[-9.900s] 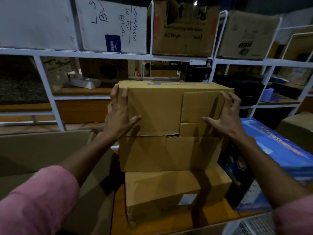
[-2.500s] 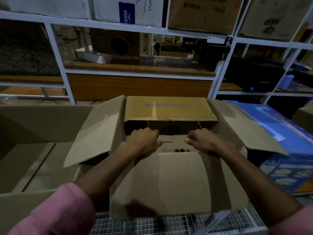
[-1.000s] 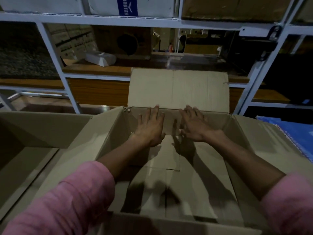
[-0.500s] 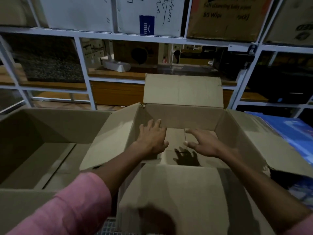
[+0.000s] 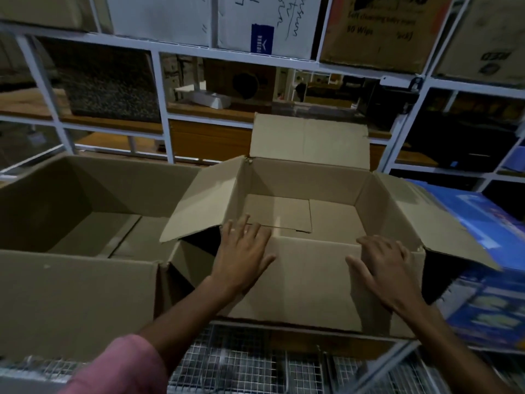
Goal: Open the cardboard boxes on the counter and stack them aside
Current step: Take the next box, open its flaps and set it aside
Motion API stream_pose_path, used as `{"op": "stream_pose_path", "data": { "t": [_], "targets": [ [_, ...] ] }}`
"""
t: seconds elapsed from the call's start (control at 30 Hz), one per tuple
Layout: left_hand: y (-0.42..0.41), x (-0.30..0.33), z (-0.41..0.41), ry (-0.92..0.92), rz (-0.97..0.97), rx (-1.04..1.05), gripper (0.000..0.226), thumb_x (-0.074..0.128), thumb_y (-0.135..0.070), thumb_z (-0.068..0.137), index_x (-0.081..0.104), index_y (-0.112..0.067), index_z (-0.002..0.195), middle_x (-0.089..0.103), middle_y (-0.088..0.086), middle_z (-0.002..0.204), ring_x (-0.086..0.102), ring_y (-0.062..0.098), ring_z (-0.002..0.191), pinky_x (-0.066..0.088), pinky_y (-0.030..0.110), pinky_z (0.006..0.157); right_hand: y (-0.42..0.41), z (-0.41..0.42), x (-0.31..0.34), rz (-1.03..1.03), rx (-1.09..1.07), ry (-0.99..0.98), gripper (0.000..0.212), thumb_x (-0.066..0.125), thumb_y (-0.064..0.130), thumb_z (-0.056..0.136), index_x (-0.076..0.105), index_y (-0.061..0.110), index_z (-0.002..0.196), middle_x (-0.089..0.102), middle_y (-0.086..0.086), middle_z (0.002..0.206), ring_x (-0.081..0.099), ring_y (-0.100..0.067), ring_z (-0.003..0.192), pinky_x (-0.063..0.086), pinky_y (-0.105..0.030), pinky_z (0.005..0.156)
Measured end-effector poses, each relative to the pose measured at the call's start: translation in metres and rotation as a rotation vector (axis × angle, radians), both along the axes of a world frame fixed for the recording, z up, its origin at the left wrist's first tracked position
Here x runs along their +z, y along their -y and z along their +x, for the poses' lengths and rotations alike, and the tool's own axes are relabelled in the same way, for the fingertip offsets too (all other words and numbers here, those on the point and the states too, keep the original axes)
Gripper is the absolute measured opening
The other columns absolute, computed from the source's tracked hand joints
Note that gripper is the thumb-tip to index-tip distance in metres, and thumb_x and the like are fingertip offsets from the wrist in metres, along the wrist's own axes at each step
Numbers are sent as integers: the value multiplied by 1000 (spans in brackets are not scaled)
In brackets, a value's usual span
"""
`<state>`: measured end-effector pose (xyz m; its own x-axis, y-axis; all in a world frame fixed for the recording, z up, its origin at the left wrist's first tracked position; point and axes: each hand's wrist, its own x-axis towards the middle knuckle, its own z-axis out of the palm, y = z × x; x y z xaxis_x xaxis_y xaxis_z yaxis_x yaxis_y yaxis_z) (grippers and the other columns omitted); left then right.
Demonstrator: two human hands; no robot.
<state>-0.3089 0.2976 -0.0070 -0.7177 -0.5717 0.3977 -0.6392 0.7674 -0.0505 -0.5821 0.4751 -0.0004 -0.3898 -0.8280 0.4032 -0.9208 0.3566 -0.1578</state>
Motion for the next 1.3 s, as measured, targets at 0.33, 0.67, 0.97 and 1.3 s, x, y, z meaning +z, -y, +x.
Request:
{"op": "stream_pose_path", "data": {
  "t": [0.33,0.67,0.97,1.3],
  "targets": [
    [-32,-9,7,-12,99,398,85,64,-66,81,24,-34,149,25,7,157,35,42,125,40,59,92,-42,-17,-11,72,-352,-93,78,55,71,83,34,28,145,30,-4,158,32,-43,122,40,-58,90],
    [-8,-4,-10,-350,474,276,69,86,-44,71,44,-21,121,35,6,142,35,35,128,43,51,102,-29,-54,-16,-32,-114,287,78,87,44,70,41,13,125,29,-13,145,50,-43,119,53,-53,93],
    [-12,-1,-10,-426,269,209,56,88,-42,70,51,-18,105,53,5,116,41,31,119,46,42,87,-38,-69,-23,-267,-5,121,57,90,42,65,39,24,80,42,-3,90,46,-21,69,37,-30,55],
    [-15,64,30,-513,-76,96,55,91,-29,67,52,-9,101,56,15,129,48,41,117,46,51,92,-33,-41,32,-554,105,14,51,89,32,64,51,4,85,47,-13,93,48,-25,73,39,-31,59]
  ]
}}
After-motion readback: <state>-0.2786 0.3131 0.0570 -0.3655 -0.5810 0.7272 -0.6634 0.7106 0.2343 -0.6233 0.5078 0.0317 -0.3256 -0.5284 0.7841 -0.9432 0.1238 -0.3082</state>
